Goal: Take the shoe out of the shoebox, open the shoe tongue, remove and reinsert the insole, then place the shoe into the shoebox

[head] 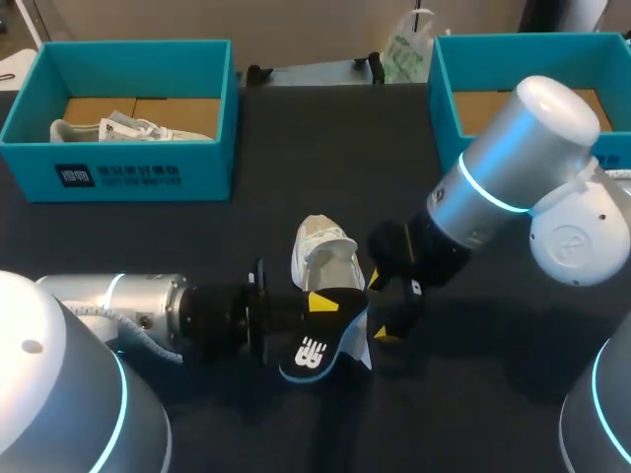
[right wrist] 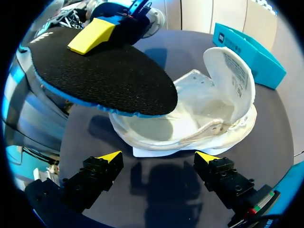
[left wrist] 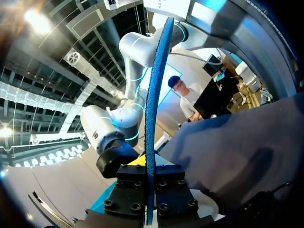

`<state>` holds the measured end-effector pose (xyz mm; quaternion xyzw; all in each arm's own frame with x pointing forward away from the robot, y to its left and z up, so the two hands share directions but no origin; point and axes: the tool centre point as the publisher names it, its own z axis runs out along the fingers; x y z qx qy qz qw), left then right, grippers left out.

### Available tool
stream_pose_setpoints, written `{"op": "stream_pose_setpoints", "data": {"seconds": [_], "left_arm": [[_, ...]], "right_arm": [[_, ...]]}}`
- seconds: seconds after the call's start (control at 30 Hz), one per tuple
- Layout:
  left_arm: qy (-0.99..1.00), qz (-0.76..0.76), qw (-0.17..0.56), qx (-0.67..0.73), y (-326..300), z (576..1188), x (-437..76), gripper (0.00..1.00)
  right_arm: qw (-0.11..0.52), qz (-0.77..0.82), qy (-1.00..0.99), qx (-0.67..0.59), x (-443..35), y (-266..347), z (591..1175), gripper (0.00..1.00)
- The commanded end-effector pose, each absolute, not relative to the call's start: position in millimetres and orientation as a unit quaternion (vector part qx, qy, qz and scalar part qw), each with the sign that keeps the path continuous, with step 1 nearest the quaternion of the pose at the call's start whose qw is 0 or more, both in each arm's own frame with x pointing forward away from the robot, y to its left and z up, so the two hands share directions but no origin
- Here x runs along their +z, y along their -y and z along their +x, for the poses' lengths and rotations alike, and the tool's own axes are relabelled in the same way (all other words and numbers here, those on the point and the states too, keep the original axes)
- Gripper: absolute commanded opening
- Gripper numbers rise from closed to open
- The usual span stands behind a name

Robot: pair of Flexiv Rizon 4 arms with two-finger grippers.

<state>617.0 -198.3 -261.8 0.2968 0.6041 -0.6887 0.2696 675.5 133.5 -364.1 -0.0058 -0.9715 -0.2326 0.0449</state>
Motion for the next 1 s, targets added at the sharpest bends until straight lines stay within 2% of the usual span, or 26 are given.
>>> {"op": "stream_pose_setpoints", "data": {"seconds": [0.03, 0.2, 0.5, 1.0], "left_arm": [[-0.607, 0.295, 0.272, -0.686, 198.2, 614.0, -259.7, 0.00], [-0.607, 0.295, 0.272, -0.686, 198.2, 614.0, -259.7, 0.00], [-0.589, 0.253, 0.217, -0.736, 199.8, 631.7, -266.1, 0.00], [-0.586, 0.226, 0.170, -0.760, 208.5, 641.1, -271.4, 0.00]], "right_arm": [[0.045, -0.009, 0.972, -0.232, -368.6, -136.6, 675.8, 1.00], [0.045, -0.009, 0.972, -0.232, -368.6, -136.6, 675.8, 1.00], [0.045, -0.009, 0.972, -0.232, -368.6, -136.6, 675.8, 1.00], [0.045, -0.009, 0.972, -0.232, -368.6, -136.6, 675.8, 1.00]]}}
